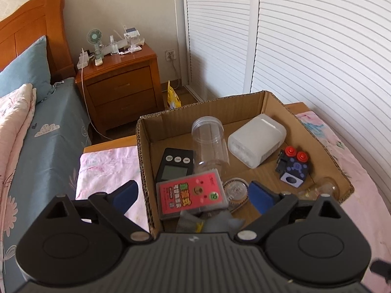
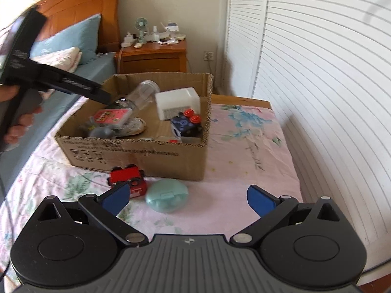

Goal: Organize rigid objects
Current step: 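Lower the pink card case into the box and open the left gripper, then grasp the red S.L train toy with the left gripper while the right gripper approaches the teal case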

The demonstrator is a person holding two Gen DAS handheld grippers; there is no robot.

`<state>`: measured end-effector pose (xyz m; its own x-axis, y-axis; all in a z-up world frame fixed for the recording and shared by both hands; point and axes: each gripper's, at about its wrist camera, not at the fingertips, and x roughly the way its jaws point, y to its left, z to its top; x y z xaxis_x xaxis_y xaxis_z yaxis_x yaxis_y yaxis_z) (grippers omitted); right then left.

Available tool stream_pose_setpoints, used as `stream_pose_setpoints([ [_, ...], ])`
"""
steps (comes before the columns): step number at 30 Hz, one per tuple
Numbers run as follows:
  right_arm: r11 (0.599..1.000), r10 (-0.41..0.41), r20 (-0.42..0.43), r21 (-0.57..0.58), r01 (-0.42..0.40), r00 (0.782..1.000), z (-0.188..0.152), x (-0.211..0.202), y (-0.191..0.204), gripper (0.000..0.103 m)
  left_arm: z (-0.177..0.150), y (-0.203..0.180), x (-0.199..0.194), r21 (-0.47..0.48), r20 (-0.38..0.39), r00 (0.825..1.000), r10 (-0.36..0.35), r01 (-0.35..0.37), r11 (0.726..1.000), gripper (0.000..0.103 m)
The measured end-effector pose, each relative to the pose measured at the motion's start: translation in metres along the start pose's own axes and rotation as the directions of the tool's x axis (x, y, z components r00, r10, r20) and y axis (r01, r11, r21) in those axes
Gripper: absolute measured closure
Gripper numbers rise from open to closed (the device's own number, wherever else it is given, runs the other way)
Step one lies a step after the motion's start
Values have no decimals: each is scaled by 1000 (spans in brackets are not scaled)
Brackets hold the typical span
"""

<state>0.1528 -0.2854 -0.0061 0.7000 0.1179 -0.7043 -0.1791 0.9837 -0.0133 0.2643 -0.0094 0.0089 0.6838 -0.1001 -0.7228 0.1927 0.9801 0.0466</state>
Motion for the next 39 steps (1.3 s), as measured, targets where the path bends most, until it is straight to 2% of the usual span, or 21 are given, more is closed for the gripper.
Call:
stream_pose_setpoints([
  [11, 1000, -6, -10, 16, 7, 1000, 0, 40, -5, 0, -47, -3, -44, -45, 35, 999, -17, 19, 999, 3],
  [15, 999, -16, -29, 32, 17, 999, 4, 64, -7, 0, -73, -7, -58, -52, 55, 998, 13, -10, 999, 3],
  [17, 999, -20, -33, 35, 21, 999, 5, 75, -8, 0, -83, -7, -62, -74, 52, 998, 17, -13, 997, 3],
  [22, 1000, -7, -42, 21, 8, 999, 9, 99, -1, 0, -106, 1, -66, -185, 31, 999, -43, 48, 982, 3],
  [24, 1000, -5, -36, -3, 5, 999, 10, 101, 7, 0, -114, 3, -66, -199, 25, 999, -44, 49, 979, 3],
  [28, 998, 20, -39, -60, -22, 999, 8, 98, 25, 0, -121, 3, -66, -181, 15, 1000, -14, 16, 983, 3],
  [32, 987, 90, -46, -130, -95, 995, 1, 90, 43, 0, -123, 8, -68, -199, 18, 999, -36, 39, 979, 3],
  [35, 983, 55, -32, -174, -60, 998, -6, 89, 52, 0, -125, 8, -68, -196, 15, 999, -39, 41, 980, 3],
  [39, 987, 9, -47, -161, -16, 999, -12, 98, 44, 0, -126, 3, -69, -173, 16, 999, -47, 49, 984, 3],
])
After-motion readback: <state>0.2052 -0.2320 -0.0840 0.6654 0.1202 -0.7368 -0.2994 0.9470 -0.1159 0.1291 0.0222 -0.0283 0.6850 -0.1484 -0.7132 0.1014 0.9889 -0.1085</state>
